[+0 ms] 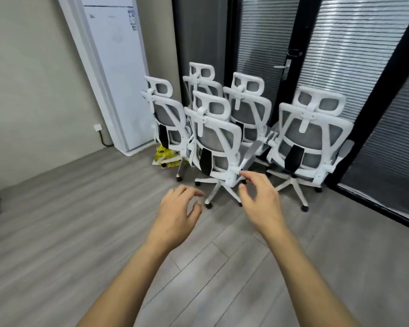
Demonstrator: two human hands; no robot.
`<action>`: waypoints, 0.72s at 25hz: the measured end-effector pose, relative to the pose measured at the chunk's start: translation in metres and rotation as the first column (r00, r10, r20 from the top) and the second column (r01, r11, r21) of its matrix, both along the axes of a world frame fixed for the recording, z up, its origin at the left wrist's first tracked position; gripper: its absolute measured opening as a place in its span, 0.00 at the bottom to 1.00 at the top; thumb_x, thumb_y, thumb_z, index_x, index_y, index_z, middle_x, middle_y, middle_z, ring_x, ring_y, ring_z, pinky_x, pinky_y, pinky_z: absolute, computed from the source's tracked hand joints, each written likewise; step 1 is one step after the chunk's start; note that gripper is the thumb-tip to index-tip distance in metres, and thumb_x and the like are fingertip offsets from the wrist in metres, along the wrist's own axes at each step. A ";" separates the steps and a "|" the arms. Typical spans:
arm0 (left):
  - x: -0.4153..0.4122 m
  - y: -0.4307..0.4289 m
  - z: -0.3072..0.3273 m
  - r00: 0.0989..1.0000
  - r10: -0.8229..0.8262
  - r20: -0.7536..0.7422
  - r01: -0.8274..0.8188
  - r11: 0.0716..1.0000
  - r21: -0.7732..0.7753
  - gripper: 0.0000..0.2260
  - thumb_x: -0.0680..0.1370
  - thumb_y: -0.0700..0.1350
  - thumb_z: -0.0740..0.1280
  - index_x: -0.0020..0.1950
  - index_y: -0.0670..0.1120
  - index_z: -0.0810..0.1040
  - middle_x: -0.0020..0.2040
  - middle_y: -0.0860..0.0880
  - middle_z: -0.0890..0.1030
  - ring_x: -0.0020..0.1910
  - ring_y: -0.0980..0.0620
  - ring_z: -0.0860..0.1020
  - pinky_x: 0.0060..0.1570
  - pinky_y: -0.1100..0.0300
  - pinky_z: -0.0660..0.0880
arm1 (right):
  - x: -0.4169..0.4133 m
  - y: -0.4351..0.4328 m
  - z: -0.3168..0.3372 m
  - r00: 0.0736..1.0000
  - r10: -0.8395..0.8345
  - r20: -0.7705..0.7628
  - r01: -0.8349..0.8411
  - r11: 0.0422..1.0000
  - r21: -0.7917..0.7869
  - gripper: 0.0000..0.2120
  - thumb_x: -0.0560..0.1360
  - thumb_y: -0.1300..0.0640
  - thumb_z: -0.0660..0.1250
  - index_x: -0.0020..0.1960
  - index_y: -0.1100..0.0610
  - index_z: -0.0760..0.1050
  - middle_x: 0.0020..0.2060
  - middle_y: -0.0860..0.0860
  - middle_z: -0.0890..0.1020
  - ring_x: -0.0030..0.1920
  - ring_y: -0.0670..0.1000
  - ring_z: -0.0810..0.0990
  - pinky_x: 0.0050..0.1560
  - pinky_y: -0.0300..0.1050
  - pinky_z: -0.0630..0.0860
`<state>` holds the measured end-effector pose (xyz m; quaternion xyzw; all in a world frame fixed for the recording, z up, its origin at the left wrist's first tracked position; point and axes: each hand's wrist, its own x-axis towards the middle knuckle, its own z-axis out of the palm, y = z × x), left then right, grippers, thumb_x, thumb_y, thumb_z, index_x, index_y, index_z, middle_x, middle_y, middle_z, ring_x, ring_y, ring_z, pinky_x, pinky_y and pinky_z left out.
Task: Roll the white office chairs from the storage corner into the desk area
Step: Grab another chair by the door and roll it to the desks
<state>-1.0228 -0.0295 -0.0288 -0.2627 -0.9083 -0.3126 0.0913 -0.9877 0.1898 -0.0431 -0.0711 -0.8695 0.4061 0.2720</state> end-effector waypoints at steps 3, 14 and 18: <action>-0.113 0.003 -0.005 0.997 0.075 0.002 -0.075 0.997 0.022 0.09 0.81 0.46 0.63 0.60 0.53 0.78 0.56 0.57 0.76 0.56 0.55 0.72 0.58 0.56 0.68 | -0.125 0.014 0.007 0.999 0.042 0.003 -0.043 0.999 0.018 0.15 0.79 0.55 0.65 0.64 0.44 0.77 0.54 0.37 0.76 0.57 0.42 0.76 0.61 0.48 0.74; -0.559 0.064 -0.044 0.995 -0.043 0.092 0.045 0.999 -0.022 0.13 0.82 0.57 0.55 0.56 0.55 0.77 0.52 0.57 0.78 0.53 0.52 0.73 0.59 0.48 0.71 | -0.523 0.084 -0.039 0.983 -0.136 0.122 0.140 0.990 -0.028 0.15 0.79 0.54 0.65 0.65 0.46 0.76 0.56 0.42 0.78 0.58 0.44 0.77 0.59 0.51 0.77; -0.686 0.114 -0.063 0.986 -0.150 0.074 0.157 0.984 -0.089 0.09 0.83 0.54 0.61 0.57 0.54 0.78 0.51 0.57 0.78 0.53 0.53 0.74 0.57 0.50 0.71 | -0.623 0.126 -0.072 0.958 -0.237 0.161 0.243 0.970 -0.014 0.14 0.80 0.56 0.65 0.65 0.48 0.76 0.57 0.43 0.78 0.57 0.40 0.74 0.60 0.43 0.72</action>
